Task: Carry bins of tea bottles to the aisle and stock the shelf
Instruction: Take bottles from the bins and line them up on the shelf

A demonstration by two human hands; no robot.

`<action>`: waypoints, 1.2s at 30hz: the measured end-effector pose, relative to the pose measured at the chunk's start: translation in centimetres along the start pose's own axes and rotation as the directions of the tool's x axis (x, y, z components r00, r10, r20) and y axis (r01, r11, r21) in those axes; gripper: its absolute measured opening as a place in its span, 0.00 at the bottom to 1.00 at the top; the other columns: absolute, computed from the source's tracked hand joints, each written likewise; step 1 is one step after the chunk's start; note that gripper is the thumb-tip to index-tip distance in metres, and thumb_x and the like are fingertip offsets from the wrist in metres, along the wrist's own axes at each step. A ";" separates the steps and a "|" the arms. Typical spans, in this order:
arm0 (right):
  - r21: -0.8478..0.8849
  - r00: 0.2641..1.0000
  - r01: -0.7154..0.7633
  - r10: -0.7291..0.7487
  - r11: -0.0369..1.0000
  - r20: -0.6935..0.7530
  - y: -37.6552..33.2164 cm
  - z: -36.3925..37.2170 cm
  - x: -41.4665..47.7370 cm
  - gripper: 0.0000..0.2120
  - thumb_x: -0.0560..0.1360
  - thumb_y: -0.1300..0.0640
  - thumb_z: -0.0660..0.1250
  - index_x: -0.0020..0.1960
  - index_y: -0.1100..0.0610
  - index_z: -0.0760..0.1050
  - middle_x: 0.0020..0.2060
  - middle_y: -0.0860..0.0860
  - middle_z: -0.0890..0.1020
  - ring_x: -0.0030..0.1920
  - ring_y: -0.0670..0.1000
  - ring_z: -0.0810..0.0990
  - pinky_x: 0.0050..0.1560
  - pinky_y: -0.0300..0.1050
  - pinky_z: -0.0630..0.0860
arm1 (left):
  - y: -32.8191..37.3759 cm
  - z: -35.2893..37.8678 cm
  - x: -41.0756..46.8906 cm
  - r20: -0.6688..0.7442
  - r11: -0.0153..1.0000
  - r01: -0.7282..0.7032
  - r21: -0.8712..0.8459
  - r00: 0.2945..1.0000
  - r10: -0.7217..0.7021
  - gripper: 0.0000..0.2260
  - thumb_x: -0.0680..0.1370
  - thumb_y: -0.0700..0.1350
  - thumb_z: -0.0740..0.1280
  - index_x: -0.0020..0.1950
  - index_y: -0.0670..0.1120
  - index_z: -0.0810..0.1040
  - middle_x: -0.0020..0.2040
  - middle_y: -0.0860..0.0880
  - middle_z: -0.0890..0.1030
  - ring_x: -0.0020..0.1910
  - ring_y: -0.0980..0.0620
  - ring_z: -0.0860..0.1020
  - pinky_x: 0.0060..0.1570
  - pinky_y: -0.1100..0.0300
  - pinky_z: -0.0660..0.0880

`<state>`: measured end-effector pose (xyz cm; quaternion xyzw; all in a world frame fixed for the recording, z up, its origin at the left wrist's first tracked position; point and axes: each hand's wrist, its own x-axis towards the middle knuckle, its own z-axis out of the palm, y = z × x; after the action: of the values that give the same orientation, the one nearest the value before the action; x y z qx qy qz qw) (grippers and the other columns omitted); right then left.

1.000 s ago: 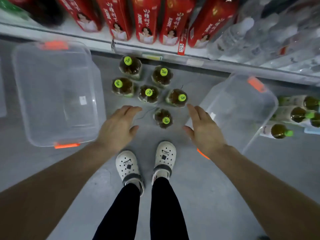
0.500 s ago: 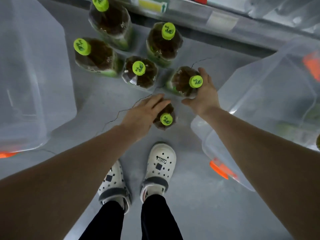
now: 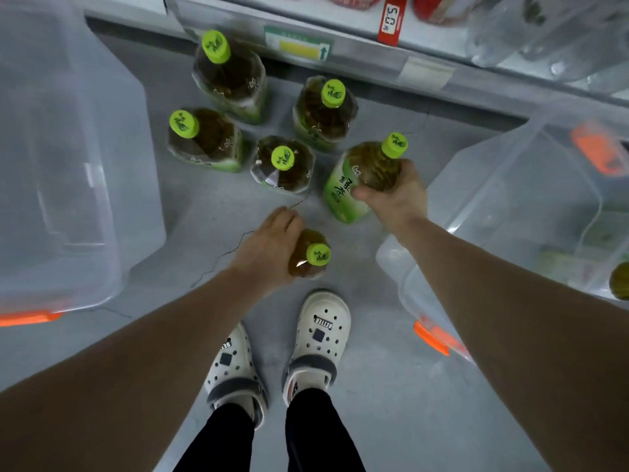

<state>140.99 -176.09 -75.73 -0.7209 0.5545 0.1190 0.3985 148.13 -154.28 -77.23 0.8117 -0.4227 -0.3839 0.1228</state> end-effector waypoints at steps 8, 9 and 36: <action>0.412 0.977 -0.209 0.206 0.887 0.052 -2.9 -6.3 -12.5 0.28 0.63 0.48 0.80 0.58 0.47 0.70 0.48 0.44 0.81 0.52 0.49 0.80 0.56 0.49 0.77 | 3.6 -11.8 -11.3 0.028 0.864 0.394 -0.312 0.913 -0.407 0.36 0.62 0.53 0.82 0.63 0.49 0.70 0.55 0.52 0.76 0.52 0.50 0.75 0.48 0.58 0.69; 0.433 0.976 -0.210 0.212 0.876 0.044 -3.5 -7.5 -14.7 0.28 0.63 0.48 0.80 0.58 0.48 0.71 0.49 0.44 0.81 0.51 0.48 0.80 0.54 0.47 0.77 | 4.7 -13.4 -12.7 0.009 0.853 0.392 -0.344 0.910 -0.415 0.36 0.62 0.53 0.83 0.64 0.49 0.70 0.56 0.51 0.78 0.53 0.49 0.76 0.50 0.58 0.70; 0.444 0.764 0.557 -0.223 0.702 -0.605 -20.8 -54.2 -55.5 0.31 0.66 0.50 0.77 0.66 0.49 0.68 0.57 0.45 0.80 0.56 0.45 0.79 0.57 0.42 0.75 | 46.3 -58.1 -37.4 -0.563 0.825 -0.479 -0.299 0.787 0.252 0.34 0.67 0.56 0.80 0.68 0.51 0.70 0.58 0.58 0.76 0.58 0.57 0.75 0.56 0.64 0.70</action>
<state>125.17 -173.89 2.97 -0.6647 0.4738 -0.3479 0.4611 149.99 -160.72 5.69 0.7350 -0.4341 -0.2108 0.4763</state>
